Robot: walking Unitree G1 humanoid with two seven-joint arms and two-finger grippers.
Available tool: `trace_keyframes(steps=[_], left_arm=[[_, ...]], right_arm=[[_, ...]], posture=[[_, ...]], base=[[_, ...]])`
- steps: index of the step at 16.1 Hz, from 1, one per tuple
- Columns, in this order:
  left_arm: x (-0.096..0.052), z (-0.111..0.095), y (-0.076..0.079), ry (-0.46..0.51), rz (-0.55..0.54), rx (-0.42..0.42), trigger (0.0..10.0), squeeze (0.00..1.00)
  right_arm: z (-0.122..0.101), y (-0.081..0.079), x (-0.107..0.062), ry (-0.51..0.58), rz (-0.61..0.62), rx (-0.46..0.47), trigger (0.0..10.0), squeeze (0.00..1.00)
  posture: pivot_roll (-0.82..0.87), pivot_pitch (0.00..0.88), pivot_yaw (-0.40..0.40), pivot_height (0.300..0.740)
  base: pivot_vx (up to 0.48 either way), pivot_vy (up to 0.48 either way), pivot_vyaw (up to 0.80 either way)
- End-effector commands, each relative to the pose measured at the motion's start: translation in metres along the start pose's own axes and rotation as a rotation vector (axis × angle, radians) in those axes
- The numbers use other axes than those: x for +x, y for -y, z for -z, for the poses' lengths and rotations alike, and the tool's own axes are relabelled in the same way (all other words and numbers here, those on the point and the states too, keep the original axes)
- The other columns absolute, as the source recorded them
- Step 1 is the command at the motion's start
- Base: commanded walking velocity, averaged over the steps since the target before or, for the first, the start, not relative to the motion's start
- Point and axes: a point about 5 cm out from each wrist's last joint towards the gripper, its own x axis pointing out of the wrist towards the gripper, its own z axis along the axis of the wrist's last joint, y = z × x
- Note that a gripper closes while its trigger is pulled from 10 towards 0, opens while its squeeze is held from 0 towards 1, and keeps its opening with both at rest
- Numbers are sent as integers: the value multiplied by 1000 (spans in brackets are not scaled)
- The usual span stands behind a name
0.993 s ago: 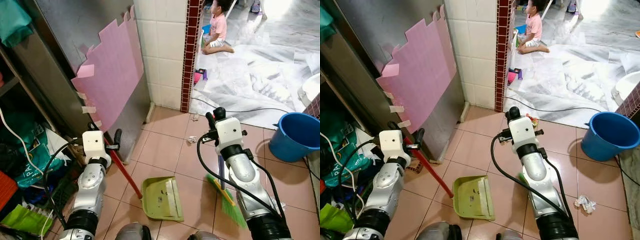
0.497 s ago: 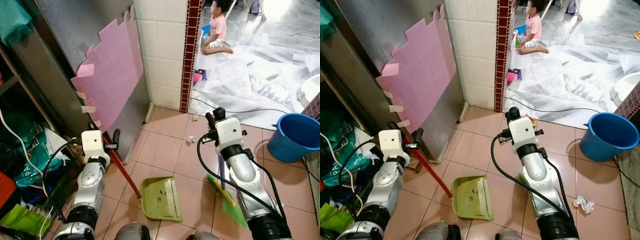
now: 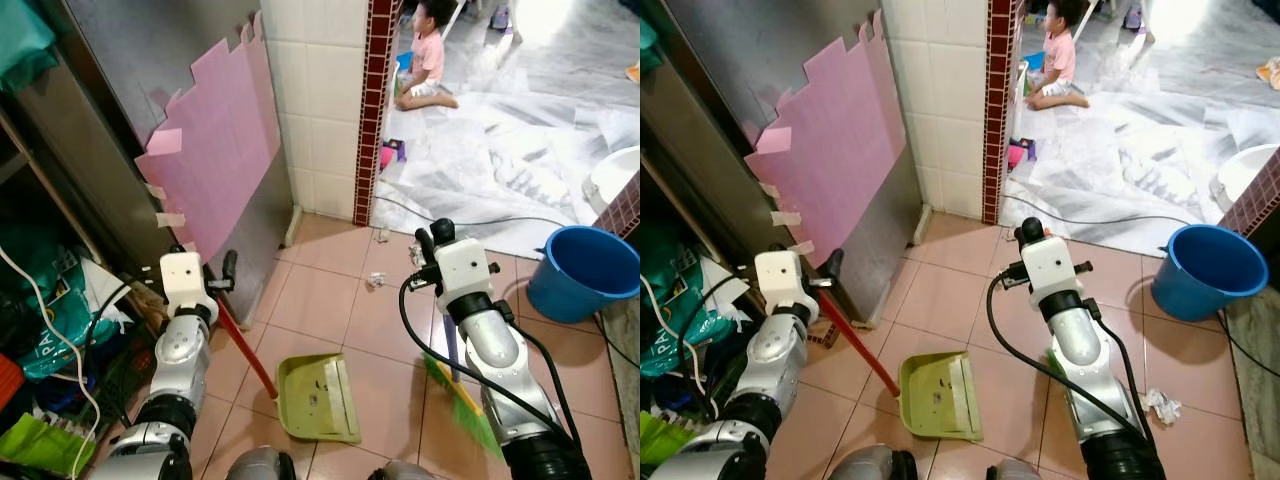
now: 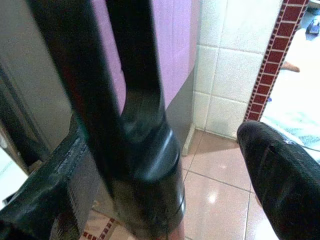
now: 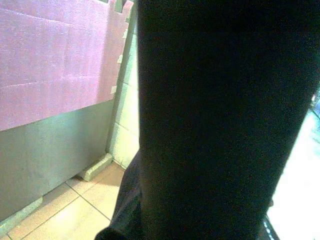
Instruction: Sweep floor
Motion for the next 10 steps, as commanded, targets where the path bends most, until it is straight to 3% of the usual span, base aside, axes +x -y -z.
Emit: trace_keyframes(steps=[1, 2, 10], left_arm=[[2, -2, -3, 11, -4, 3, 4118, 0], [1, -3, -4, 16, -8, 2, 0, 0], [3, -5, -5, 49, -15, 4, 0, 0]], right_arm=[[-12, 2, 3, 49, -8, -20, 10000, 0], [-12, 2, 3, 49, -9, -21, 10000, 0], [-12, 0, 3, 46, -17, -24, 10000, 0]], posture=[[-118, 0, 38, 740], [-118, 0, 37, 740], [-119, 0, 37, 740]], base=[[0, 0, 0], [0, 0, 0], [0, 0, 0]])
